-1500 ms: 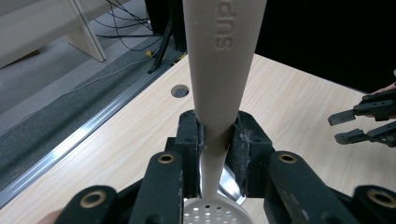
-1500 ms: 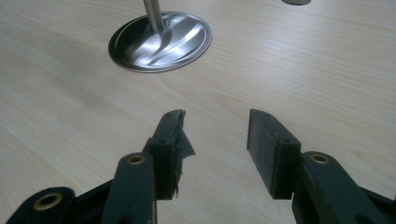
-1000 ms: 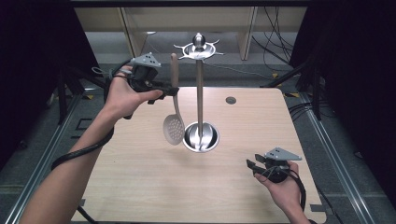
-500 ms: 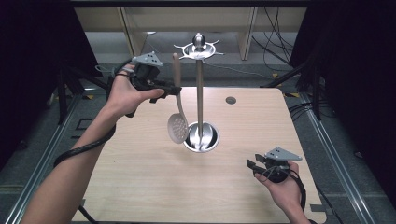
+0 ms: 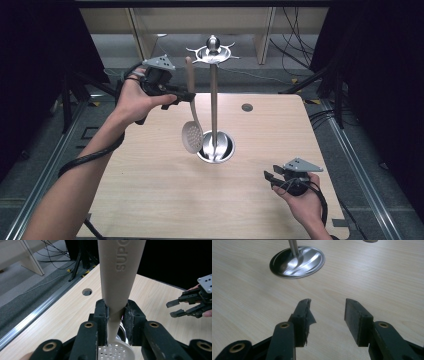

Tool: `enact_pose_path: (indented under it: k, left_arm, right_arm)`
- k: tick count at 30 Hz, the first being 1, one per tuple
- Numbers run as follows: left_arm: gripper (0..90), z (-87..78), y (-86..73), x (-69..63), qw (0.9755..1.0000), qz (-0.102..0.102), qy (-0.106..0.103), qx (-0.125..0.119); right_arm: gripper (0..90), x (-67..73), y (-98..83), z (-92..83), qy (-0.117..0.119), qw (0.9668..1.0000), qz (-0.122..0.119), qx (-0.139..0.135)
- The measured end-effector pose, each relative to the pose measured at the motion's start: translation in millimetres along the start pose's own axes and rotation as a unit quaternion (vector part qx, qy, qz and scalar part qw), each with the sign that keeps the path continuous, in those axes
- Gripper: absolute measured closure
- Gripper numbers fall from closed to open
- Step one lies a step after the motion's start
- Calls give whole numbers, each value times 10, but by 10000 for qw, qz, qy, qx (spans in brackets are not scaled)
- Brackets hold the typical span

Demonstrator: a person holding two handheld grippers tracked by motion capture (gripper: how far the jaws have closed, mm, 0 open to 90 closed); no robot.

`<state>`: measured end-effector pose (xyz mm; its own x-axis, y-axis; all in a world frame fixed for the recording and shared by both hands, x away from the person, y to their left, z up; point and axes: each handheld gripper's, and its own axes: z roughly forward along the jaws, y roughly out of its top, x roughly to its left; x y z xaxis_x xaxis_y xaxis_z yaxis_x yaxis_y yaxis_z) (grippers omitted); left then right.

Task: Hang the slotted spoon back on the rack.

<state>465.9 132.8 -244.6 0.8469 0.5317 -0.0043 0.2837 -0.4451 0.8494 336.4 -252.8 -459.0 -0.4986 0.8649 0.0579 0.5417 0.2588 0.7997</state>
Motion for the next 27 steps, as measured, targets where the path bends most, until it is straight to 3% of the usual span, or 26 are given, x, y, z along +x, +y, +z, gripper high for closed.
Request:
enact_pose_path:
  k: [27]
  left_arm:
    - [728, 114, 58, -6, 9999, -52, 8, 89]
  right_arm:
    - [560, 2, -1, 0, 15, 10000, -6, 7]
